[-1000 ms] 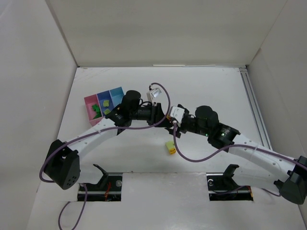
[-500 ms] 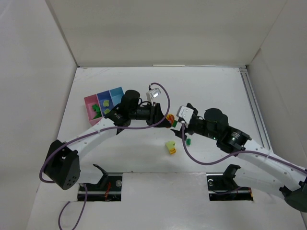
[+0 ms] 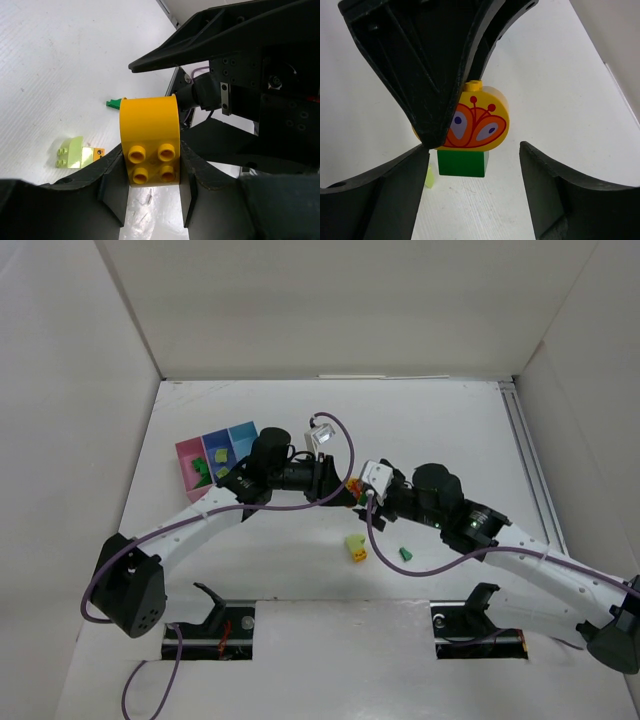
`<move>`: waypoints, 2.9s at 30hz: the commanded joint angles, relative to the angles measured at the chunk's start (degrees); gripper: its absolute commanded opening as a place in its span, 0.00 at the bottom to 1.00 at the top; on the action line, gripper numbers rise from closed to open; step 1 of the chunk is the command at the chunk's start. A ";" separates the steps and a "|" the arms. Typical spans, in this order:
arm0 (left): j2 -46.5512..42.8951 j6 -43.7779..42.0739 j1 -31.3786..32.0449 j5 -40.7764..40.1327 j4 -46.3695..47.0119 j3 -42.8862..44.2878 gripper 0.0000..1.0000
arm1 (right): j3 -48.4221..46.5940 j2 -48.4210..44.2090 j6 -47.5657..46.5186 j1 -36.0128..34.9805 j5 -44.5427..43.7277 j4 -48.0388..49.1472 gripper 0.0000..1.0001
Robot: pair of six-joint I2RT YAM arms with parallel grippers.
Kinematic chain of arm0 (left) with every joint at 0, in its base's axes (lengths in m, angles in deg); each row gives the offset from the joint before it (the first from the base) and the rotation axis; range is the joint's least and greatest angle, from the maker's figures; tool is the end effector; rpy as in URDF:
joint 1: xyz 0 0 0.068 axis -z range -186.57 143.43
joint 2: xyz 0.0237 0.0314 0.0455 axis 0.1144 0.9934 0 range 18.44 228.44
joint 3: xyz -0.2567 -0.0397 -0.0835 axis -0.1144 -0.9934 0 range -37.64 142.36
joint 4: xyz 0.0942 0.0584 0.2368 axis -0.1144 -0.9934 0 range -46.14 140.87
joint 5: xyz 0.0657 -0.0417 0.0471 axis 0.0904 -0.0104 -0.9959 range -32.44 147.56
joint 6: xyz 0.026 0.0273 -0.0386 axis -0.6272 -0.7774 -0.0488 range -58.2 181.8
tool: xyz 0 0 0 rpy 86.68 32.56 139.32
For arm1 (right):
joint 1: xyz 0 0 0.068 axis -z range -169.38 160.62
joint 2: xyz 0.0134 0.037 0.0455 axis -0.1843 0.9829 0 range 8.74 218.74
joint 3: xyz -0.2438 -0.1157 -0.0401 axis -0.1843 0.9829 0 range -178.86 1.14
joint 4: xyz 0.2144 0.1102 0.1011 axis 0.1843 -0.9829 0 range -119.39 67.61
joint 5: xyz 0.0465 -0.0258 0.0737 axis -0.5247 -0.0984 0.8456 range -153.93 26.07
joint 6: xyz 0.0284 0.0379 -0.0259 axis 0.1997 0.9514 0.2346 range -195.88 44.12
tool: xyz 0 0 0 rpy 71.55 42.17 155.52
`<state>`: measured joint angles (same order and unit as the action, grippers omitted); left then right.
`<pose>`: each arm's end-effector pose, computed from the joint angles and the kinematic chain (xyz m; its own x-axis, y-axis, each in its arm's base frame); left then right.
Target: Sort the legos into containers by color
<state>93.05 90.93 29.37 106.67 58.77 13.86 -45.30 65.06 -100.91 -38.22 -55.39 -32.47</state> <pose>0.2212 -0.1937 0.3016 -0.6599 0.0849 -0.7465 0.7483 0.1640 -0.6428 0.1460 0.1750 0.3129 0.1502 -0.4639 -0.8731 -0.8529 0.3858 -0.3517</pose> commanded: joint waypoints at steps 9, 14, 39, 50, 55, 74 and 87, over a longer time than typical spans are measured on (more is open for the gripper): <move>-3.15 0.06 -0.08 2.93 3.70 1.58 0.05 | -0.94 0.20 0.87 -0.29 0.25 6.04 0.57; -3.68 0.58 -0.08 2.93 4.23 1.58 0.05 | -1.46 0.73 0.87 -0.29 -0.27 6.04 0.36; -10.01 4.79 -15.90 -39.39 -20.80 4.74 0.01 | 3.02 -4.64 7.89 -0.29 -15.12 0.59 0.00; -4.04 11.22 -28.91 -60.43 -28.47 5.71 0.01 | 3.02 -4.11 9.57 -0.29 -19.86 0.59 0.02; 1.67 10.61 -31.20 -60.62 -28.47 7.81 0.00 | 3.02 -4.11 10.10 -0.29 -21.02 0.07 0.02; 2.74 7.71 -31.20 -56.67 -25.66 8.35 0.00 | 3.02 -4.11 10.10 0.24 -22.69 0.07 0.02; 6.25 6.47 -31.20 -56.66 -25.66 10.54 0.00 | 3.02 -3.05 10.10 3.75 -20.22 0.07 0.02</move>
<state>99.24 98.69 -1.79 49.99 32.23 21.86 -41.12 62.08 -91.49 -35.12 -76.73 -33.54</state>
